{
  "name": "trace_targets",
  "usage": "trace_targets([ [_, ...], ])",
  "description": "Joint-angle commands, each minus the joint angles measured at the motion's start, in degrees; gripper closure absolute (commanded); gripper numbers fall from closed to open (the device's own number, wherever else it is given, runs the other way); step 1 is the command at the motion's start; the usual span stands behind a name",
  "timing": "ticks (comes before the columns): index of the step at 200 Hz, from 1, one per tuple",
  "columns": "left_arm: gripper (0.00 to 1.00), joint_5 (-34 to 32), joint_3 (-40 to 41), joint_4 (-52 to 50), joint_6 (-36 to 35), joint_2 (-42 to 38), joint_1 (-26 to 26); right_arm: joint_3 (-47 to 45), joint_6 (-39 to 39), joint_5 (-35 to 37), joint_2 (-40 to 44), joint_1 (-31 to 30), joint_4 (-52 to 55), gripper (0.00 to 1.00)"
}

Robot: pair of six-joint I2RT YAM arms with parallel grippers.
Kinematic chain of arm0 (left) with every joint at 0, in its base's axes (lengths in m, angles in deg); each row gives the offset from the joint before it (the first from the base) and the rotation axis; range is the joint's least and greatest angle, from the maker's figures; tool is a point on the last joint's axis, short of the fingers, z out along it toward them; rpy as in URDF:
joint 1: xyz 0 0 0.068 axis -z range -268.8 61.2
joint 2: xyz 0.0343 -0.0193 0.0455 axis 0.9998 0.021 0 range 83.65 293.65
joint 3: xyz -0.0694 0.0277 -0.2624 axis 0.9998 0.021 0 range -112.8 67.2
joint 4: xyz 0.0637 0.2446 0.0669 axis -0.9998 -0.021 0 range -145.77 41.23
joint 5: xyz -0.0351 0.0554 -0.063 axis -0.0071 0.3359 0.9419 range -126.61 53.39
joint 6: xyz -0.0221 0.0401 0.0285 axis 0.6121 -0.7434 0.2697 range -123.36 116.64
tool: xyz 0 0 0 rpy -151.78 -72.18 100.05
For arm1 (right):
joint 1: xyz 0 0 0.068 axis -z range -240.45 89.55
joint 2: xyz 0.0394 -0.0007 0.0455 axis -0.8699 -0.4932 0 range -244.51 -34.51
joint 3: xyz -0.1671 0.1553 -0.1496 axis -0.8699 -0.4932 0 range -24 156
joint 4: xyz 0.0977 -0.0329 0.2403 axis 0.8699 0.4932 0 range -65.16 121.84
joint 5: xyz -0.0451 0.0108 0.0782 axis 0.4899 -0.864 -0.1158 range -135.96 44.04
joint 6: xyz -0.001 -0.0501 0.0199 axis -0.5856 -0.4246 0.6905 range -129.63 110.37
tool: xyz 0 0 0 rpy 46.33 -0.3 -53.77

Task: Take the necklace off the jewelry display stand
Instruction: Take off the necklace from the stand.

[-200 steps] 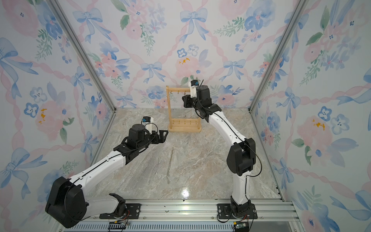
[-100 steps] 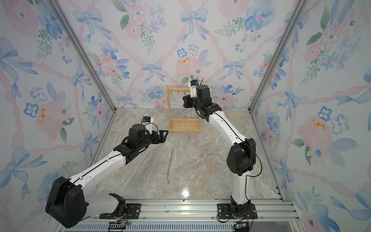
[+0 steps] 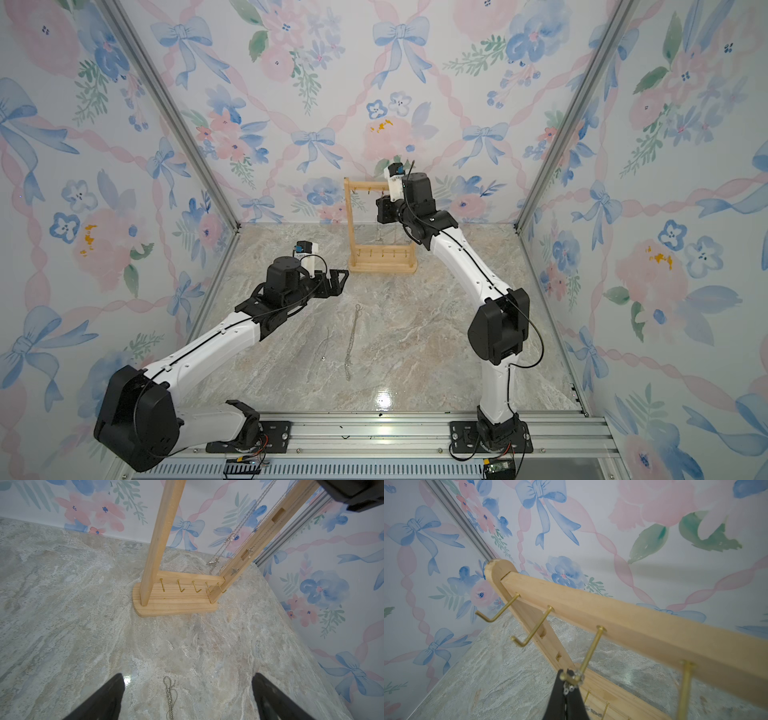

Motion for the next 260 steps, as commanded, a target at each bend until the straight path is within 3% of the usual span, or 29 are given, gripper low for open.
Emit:
trace_targets([
  [1,0.02,0.59,-0.47,0.85,0.05,-0.29,-0.39,2.04,-1.59,0.94,2.79,-0.61,2.36,1.00],
  [166,0.02,0.68,-0.47,0.80,0.14,-0.27,-0.80,10.84,-2.33,-1.11,4.17,-0.94,9.51,1.00],
  [260,0.02,2.09,-0.56,1.17,-0.66,-1.24,-0.84,0.62,-3.48,-2.13,15.15,-3.22,9.11,1.00],
])
